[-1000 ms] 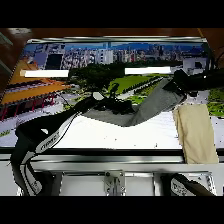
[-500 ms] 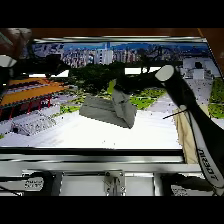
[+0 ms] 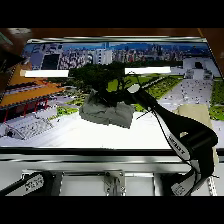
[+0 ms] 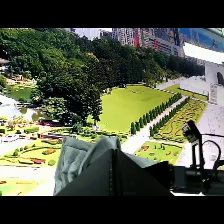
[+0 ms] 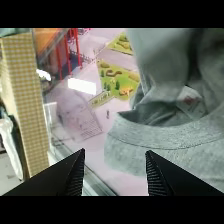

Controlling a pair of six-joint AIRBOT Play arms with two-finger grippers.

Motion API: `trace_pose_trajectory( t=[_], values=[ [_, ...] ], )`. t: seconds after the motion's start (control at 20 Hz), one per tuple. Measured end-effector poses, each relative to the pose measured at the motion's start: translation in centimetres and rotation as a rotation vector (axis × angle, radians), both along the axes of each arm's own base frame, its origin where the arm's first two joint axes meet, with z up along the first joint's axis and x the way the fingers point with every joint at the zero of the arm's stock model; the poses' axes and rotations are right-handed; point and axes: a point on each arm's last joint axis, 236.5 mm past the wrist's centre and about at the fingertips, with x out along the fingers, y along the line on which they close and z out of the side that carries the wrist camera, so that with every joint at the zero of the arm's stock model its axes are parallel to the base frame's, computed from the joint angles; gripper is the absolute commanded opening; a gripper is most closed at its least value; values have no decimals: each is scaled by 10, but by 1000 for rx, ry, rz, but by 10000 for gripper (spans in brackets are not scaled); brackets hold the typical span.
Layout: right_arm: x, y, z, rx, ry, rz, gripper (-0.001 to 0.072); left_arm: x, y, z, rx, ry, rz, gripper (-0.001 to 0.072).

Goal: Fold the shirts.

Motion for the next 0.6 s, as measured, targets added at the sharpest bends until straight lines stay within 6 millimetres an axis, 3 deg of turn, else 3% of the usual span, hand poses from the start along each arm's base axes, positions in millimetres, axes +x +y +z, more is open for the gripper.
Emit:
trace_pose_trajectory(
  t=[0.15,0.2,0.25,0.4,0.5,0.6],
  values=[
    [2,-49,3,-79,0,55,518,-5,0,1,15,-1,-7,40],
    [1,-72,2,-129,8,70,648,-6,1,1,18,0,-7,41],
    [-2,-98,-3,-192,25,87,681,-6,1,1,20,1,-7,40],
    [-24,-174,-29,-387,142,134,681,-8,1,1,23,2,-9,41],
    [-38,-198,-46,-439,212,128,681,-8,1,1,25,2,-10,41],
    [-45,-206,-63,-440,263,103,681,-8,1,1,26,2,-10,40]
  ],
)
